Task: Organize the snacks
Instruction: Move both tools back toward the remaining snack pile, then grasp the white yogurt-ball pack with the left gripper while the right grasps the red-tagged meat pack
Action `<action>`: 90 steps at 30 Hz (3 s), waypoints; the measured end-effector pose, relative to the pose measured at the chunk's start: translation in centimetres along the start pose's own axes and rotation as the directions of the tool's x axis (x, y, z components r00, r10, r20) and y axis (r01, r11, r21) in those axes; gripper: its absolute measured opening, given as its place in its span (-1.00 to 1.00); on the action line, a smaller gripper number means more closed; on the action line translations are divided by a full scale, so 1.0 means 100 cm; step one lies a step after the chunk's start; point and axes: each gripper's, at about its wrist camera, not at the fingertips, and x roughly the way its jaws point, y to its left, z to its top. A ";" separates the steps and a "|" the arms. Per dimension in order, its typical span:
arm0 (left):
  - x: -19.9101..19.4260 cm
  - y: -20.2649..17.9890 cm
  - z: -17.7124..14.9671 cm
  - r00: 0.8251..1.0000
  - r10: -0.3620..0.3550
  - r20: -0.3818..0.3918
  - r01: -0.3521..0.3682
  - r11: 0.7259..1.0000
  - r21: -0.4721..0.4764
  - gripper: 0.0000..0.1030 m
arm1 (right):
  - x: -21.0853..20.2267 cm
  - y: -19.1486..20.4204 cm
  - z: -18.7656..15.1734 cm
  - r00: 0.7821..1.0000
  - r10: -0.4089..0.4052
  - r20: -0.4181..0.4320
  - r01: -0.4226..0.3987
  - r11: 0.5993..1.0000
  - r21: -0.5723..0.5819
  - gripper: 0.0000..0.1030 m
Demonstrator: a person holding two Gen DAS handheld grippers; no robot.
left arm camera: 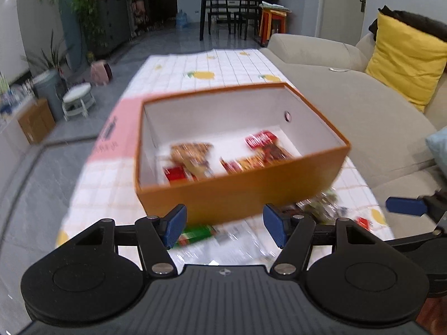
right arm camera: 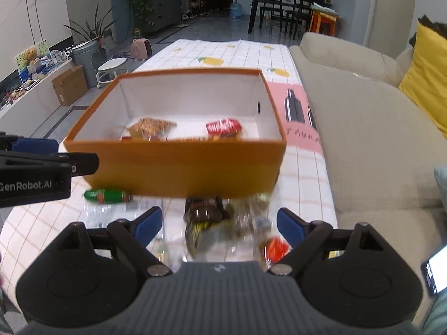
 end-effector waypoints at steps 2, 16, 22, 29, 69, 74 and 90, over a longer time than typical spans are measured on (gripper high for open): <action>0.001 -0.001 -0.009 0.999 -0.026 -0.022 0.025 1.000 -0.016 0.44 | -0.002 -0.003 -0.010 1.000 0.001 -0.005 -0.001 1.000 0.014 0.67; 0.022 -0.008 -0.060 0.978 -0.162 -0.132 0.147 0.982 -0.115 0.44 | 0.003 -0.018 -0.061 0.999 0.009 -0.041 -0.007 0.998 0.065 0.61; 0.035 -0.013 -0.067 0.965 -0.186 -0.185 0.158 0.975 -0.157 0.40 | 0.015 -0.018 -0.071 0.995 0.034 -0.090 -0.029 0.998 0.054 0.32; 0.050 -0.018 -0.073 0.949 -0.201 -0.244 0.156 0.970 -0.188 0.44 | 0.034 -0.021 -0.079 0.987 0.036 -0.154 -0.028 0.998 0.052 -0.23; 0.082 -0.044 -0.068 0.936 -0.127 -0.329 0.077 0.984 -0.159 0.28 | 0.047 -0.031 -0.085 0.973 0.111 -0.201 -0.086 0.987 0.133 -0.30; 0.079 -0.035 -0.069 0.939 -0.110 -0.325 0.065 0.987 -0.148 0.27 | 0.043 -0.031 -0.082 0.982 0.070 -0.177 -0.053 0.994 0.099 -0.24; 0.079 -0.025 -0.068 0.941 -0.103 -0.323 0.056 0.987 -0.152 0.27 | 0.066 -0.042 -0.055 0.995 -0.065 -0.079 0.064 0.998 -0.023 0.02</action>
